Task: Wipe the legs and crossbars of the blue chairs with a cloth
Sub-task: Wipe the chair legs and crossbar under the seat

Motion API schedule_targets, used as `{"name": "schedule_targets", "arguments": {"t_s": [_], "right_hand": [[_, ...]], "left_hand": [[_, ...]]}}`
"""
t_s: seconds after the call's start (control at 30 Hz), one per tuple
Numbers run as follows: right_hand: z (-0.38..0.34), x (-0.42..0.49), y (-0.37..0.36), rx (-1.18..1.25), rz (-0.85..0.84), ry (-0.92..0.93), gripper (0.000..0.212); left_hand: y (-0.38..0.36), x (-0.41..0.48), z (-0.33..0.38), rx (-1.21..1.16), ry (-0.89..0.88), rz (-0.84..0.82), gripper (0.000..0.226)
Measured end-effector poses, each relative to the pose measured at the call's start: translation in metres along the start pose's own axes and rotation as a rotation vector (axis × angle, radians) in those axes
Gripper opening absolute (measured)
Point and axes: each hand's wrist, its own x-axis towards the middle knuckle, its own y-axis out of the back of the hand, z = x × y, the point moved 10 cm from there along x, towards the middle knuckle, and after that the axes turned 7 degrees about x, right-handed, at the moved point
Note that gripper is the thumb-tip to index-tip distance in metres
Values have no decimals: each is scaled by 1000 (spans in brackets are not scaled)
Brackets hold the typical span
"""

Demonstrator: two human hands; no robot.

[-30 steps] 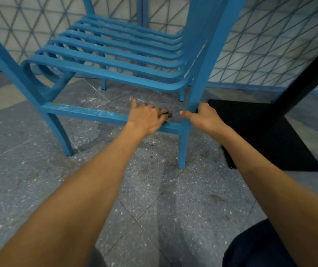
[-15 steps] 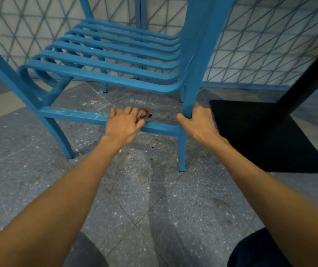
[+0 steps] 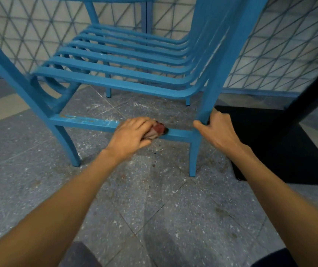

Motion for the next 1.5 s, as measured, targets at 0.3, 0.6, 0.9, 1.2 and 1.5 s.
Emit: {"name": "schedule_targets", "arguments": {"t_s": [0.3, 0.6, 0.9, 1.2, 1.5], "right_hand": [[-14, -37, -48, -327, -740, -275, 21], [43, -28, -10, -426, -712, -419, 15], [43, -30, -9, -379, -703, -401, 34], [35, -22, -11, -355, -675, -315, 31], [26, -23, -17, -354, -694, -283, 31]], "left_hand": [[-13, 51, 75, -52, 212, -66, 42], [-13, 32, 28, -73, 130, -29, 44], [-13, 36, 89, -252, 315, 273, 51], [5, 16, 100, -337, -131, 391, 39], [0, 16, 113, -43, -195, 327, 42]]}}
